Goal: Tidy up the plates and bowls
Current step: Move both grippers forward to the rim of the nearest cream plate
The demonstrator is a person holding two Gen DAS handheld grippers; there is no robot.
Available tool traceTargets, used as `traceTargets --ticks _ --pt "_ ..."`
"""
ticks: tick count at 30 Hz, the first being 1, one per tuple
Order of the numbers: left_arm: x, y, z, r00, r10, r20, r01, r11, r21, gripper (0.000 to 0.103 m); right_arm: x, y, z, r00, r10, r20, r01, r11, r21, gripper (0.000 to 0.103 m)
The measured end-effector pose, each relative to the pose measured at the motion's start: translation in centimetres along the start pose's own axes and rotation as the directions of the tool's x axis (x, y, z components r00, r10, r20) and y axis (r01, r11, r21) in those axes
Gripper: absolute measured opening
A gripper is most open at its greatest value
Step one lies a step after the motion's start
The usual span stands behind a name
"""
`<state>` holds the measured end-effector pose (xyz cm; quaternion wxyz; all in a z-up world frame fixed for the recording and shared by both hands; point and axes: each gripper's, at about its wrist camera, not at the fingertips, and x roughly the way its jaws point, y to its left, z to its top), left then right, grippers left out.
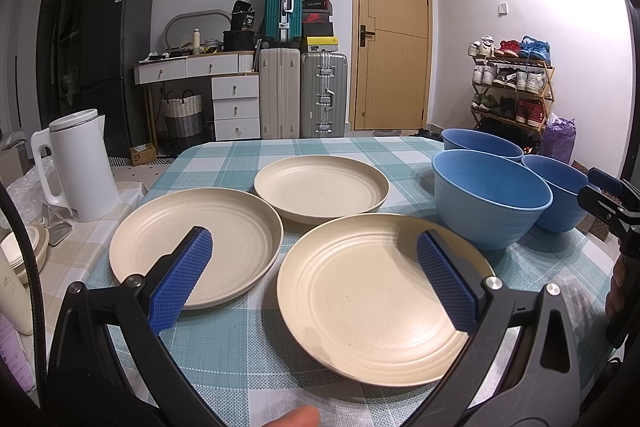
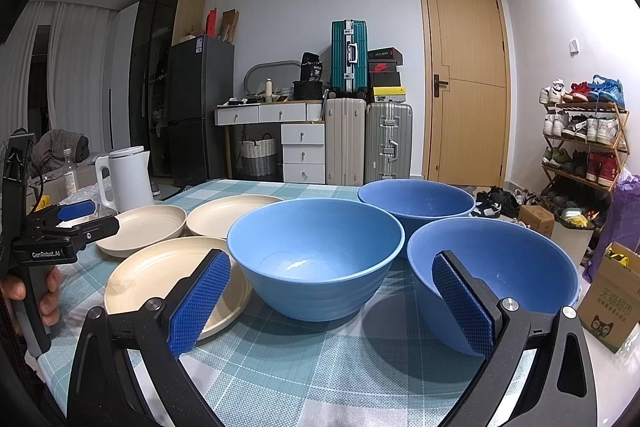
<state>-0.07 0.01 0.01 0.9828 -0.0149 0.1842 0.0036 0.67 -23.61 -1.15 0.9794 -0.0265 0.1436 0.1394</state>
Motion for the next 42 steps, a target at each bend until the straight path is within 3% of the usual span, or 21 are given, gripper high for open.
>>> traceTargets --ticks 17,30,37,42 --pt "-0.2 0.2 -0.1 1.000 0.016 -0.004 -0.016 1.000 -0.004 0.102 0.0 0.0 0.0 1.000 0.001 -0.012 -0.001 1.000 0.001 0.103" --pt "0.1 1.6 -0.2 0.999 0.050 -0.020 -0.051 0.997 -0.062 0.102 1.0 0.4 0.0 0.999 -0.004 -0.050 0.004 1.000 -0.014 0.103" --pt "0.0 3.0 0.6 0.999 0.036 -0.039 -0.041 0.991 -0.130 0.102 1.9 1.2 0.3 0.996 0.014 -0.092 -0.015 1.000 -0.016 0.103" --pt "-0.7 4.3 1.3 0.993 0.090 -0.073 -0.099 0.986 -0.134 0.102 3.1 2.0 0.9 0.987 0.055 -0.150 -0.055 0.998 0.006 0.103"
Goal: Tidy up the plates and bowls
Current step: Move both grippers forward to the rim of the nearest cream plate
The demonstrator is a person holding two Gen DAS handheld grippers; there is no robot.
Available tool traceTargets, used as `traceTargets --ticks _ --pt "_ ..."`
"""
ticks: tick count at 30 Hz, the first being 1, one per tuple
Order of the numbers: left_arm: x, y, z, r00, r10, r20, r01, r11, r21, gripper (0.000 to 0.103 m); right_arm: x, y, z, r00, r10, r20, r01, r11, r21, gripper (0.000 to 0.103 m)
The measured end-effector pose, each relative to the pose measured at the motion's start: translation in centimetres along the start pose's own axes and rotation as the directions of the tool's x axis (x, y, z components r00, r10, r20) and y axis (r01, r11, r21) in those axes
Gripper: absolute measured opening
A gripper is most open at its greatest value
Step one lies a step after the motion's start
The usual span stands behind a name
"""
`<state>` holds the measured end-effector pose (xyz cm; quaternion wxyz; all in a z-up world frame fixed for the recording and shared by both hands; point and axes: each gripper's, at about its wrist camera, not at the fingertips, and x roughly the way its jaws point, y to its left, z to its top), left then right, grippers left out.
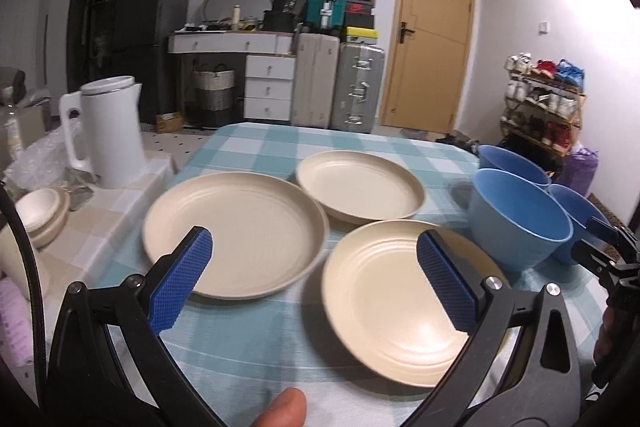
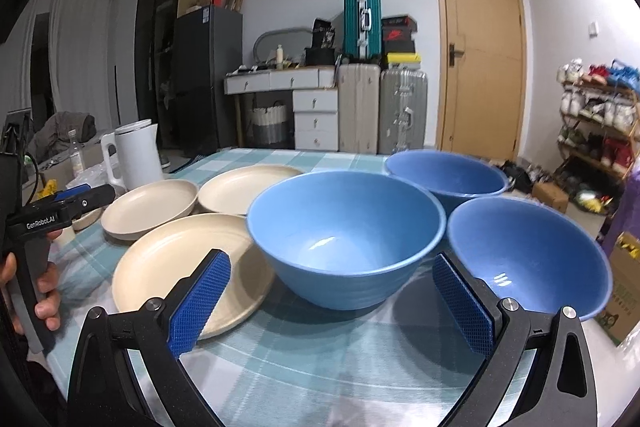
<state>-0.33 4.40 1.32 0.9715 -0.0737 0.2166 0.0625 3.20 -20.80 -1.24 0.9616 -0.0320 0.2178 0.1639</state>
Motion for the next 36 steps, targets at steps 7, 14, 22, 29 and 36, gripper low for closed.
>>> traceTargets --ticks 7,14,22,29,36 --pt "-0.3 2.0 1.0 0.998 0.034 -0.049 -0.034 0.999 -0.002 0.102 1.2 2.3 1.7 0.998 0.055 -0.041 -0.054 0.999 0.003 0.103" --pt "0.3 2.6 1.8 0.994 0.061 -0.095 -0.062 0.998 0.000 0.102 2.6 4.3 4.0 0.990 0.121 -0.076 -0.119 0.992 0.029 0.103" --pt "1.1 4.3 3.1 0.986 0.106 -0.131 -0.110 0.994 -0.019 0.102 3.8 6.8 6.9 0.986 0.154 -0.057 -0.154 0.988 0.003 0.103" --pt "2.4 5.7 4.3 0.980 0.141 -0.139 -0.145 0.989 -0.018 0.102 6.1 9.0 9.3 0.981 0.177 -0.075 -0.177 0.984 0.001 0.103" --pt "4.2 7.4 6.2 0.976 0.156 -0.154 -0.162 0.986 -0.027 0.102 9.7 11.5 10.2 0.975 0.182 -0.126 -0.186 0.982 -0.018 0.103"
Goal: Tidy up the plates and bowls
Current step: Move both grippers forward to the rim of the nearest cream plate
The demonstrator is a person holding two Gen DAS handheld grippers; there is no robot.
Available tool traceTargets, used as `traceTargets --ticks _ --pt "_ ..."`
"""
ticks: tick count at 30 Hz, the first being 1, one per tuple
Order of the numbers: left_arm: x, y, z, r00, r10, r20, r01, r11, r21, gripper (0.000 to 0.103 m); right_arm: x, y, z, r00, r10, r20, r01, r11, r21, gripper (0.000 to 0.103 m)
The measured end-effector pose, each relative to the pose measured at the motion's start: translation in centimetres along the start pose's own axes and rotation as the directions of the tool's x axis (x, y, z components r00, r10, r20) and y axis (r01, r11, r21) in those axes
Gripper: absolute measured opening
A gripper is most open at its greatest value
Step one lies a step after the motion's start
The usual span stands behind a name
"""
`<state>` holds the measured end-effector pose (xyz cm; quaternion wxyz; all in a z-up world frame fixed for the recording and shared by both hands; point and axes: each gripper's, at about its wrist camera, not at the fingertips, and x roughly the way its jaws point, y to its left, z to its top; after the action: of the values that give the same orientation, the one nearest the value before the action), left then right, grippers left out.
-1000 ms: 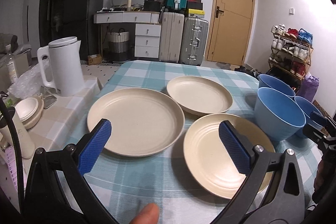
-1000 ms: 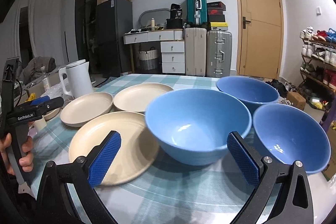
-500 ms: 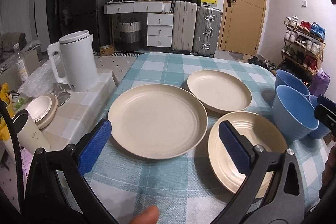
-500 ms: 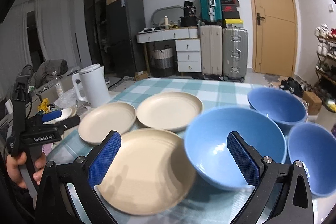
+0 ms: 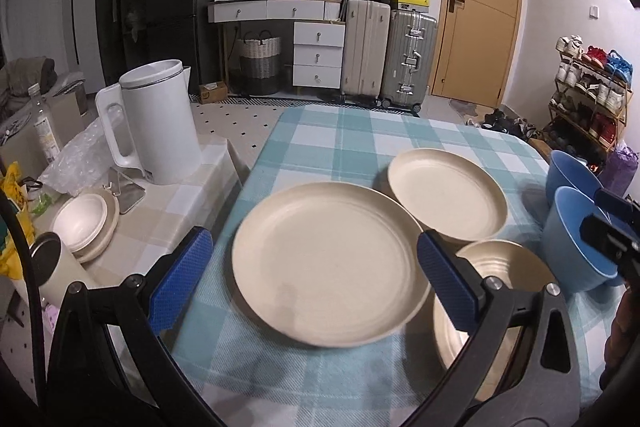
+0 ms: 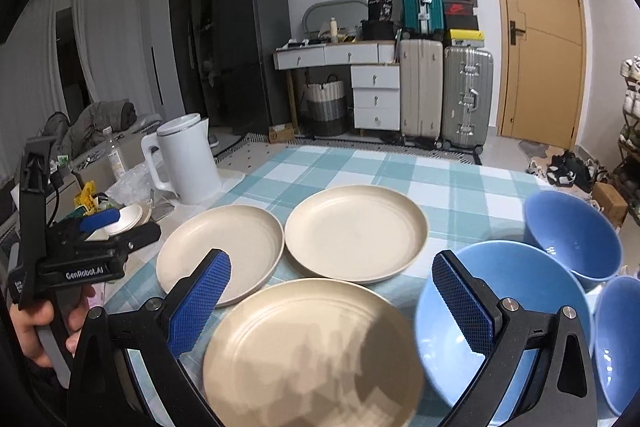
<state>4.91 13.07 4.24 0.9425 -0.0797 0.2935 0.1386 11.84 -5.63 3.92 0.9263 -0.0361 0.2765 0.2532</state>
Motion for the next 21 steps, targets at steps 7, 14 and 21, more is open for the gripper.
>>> traceTargets --ticks 7,14,21 --pt "2.7 2.5 0.0 0.999 -0.001 -0.047 -0.001 0.999 -0.046 0.102 3.3 1.5 0.6 0.998 0.019 -0.052 -0.020 1.000 -0.019 0.103" --pt "5.3 4.6 -1.1 0.996 0.007 -0.088 -0.014 0.997 -0.071 0.102 6.3 2.9 0.6 0.994 0.049 -0.099 -0.051 0.998 -0.022 0.103" --pt "7.8 6.4 -2.3 0.989 0.022 -0.143 -0.037 0.994 -0.103 0.102 9.0 4.0 0.5 0.988 0.064 -0.143 -0.066 0.998 -0.011 0.102"
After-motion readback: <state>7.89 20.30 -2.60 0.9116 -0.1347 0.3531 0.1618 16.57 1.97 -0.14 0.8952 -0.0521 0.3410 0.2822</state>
